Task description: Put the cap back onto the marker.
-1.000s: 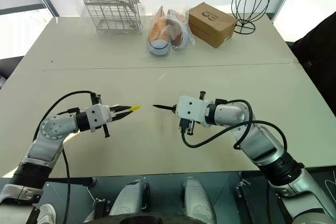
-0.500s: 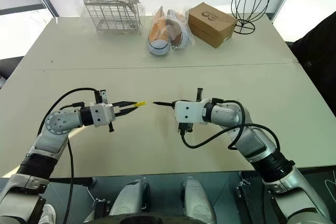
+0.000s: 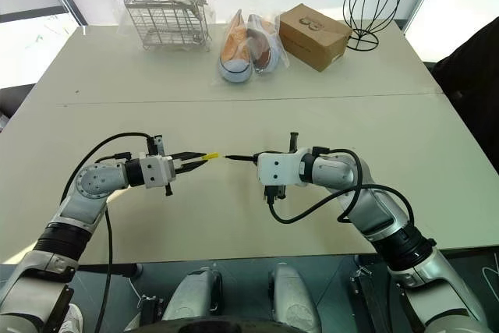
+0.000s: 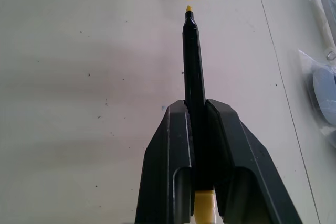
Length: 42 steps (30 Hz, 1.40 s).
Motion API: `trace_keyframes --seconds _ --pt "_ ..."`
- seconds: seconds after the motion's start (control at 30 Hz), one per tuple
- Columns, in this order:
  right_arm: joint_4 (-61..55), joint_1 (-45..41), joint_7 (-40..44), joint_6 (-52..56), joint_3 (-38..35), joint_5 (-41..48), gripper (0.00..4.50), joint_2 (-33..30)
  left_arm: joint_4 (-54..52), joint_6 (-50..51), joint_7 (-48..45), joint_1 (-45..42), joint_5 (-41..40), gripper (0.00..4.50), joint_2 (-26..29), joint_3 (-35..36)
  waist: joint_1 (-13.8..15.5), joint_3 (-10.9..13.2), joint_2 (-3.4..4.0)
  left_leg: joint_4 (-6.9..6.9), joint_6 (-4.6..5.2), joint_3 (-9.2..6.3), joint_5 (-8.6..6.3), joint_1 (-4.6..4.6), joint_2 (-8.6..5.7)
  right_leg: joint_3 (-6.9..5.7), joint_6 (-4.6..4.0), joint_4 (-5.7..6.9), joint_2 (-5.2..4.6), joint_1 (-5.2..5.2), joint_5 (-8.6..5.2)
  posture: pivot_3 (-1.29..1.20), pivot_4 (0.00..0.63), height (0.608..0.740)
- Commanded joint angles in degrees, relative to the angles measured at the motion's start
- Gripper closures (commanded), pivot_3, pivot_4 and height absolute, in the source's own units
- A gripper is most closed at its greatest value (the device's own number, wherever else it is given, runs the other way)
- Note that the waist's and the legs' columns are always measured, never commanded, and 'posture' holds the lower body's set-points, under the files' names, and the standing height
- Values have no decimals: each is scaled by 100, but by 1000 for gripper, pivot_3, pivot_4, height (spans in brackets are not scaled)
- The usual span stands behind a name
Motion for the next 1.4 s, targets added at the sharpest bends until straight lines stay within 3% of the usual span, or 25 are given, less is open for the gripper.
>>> trace_keyframes --seconds 0.03,1.4 --pt "-111 -155 8 -131 -165 -8 4500 63 -17 -138 53 -115 -2 4462 -18 -34 0 0 0 0 0 0 0 0 0 0 0 0 0 0 0 0 150 740" --pt "181 -224 97 -388 -230 -142 4500 85 829 -845 203 -391 102 4462 -58 -166 2 0 1 25 1 -6 -1 1 10 2 0 6 17 11 0 0 150 740"
